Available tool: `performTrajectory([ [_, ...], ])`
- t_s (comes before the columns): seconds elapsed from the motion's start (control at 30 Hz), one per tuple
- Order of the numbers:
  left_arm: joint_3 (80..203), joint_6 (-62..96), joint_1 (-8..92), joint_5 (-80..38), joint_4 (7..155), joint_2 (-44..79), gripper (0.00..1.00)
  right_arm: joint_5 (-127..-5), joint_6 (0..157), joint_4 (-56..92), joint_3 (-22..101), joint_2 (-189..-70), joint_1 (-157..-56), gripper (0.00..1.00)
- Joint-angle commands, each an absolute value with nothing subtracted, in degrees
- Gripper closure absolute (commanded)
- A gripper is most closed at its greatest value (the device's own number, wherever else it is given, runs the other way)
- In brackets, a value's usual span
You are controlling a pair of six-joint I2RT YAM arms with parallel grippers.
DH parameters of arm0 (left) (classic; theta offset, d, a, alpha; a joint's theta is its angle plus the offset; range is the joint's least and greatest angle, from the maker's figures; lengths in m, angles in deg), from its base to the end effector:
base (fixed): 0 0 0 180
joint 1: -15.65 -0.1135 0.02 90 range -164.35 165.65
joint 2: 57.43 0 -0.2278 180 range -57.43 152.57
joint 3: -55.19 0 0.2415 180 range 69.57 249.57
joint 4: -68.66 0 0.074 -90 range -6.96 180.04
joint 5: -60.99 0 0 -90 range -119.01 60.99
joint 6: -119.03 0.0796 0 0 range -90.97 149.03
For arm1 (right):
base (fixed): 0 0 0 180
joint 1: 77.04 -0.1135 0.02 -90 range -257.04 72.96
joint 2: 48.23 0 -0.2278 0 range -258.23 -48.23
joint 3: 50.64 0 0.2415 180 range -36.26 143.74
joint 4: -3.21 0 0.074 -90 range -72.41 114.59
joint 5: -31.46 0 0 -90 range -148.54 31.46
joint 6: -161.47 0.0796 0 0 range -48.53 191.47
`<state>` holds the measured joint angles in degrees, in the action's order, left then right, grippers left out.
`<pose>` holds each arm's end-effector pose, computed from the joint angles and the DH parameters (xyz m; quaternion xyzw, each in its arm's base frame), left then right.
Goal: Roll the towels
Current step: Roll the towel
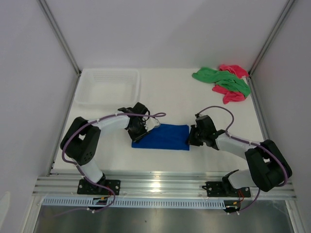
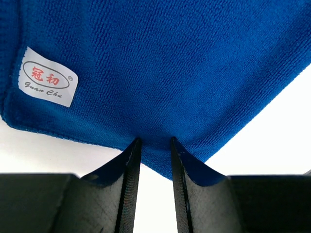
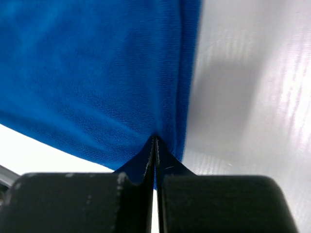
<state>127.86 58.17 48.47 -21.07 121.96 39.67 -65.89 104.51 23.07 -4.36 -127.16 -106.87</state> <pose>0.2466 -0.1721 0.0903 0.5169 0.8466 -0.0722 0.1043 0.2315 0.1445 0.0854 0.0059 0.9452 0.2190 0.2420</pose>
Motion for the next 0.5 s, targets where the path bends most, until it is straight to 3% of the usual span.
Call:
performTrajectory([
  [0.0, 128.46, 60.40, 48.17, -25.59, 124.35, 40.66, 0.67, -64.51, 106.10, 25.85, -5.76, -127.42, -102.98, 1.00],
  [0.3, 128.29, 60.84, 48.26, -25.06, 123.65, 40.48, 0.66, -65.30, 101.62, 31.65, 1.25, -118.19, -102.36, 0.99],
  [0.47, 128.46, 60.67, 48.34, -25.23, 123.47, 40.66, 0.65, -67.14, 100.65, 26.04, 8.56, -122.92, -102.53, 0.98],
])
